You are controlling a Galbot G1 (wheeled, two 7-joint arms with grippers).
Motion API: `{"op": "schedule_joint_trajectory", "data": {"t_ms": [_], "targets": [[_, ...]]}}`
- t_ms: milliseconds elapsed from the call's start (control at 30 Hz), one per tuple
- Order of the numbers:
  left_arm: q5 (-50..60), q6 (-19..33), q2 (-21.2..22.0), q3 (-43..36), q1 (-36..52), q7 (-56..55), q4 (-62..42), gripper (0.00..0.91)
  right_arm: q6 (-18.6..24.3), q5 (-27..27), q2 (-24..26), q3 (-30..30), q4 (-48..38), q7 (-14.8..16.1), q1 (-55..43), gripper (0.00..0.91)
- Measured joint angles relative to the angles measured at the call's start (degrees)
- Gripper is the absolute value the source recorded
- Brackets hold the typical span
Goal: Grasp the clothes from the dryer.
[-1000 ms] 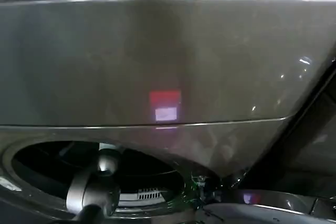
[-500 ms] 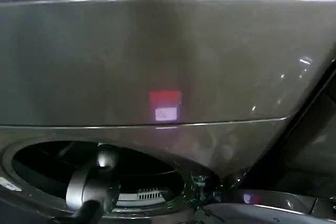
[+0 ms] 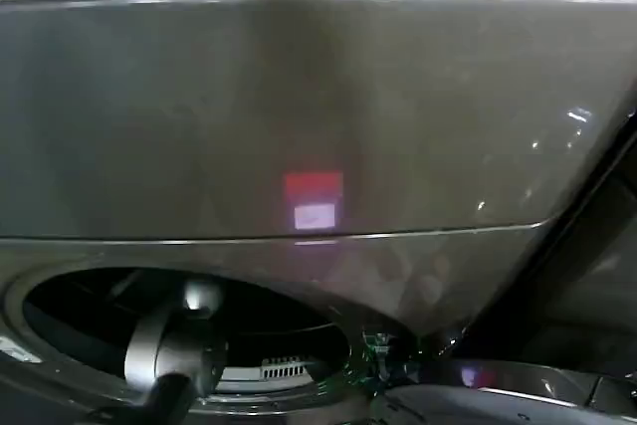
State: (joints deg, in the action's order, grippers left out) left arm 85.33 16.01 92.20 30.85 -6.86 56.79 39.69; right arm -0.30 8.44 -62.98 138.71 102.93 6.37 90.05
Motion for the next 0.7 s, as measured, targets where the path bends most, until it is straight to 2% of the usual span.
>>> {"op": "schedule_joint_trajectory", "data": {"t_ms": [700], "targets": [[-0.1,-4.9,0.0,-0.1,0.1,-4.0,-5.6,0.907,0.5,-0.1,-0.6,-0.8,-0.4,0.4,-1.0,0.907]]}}
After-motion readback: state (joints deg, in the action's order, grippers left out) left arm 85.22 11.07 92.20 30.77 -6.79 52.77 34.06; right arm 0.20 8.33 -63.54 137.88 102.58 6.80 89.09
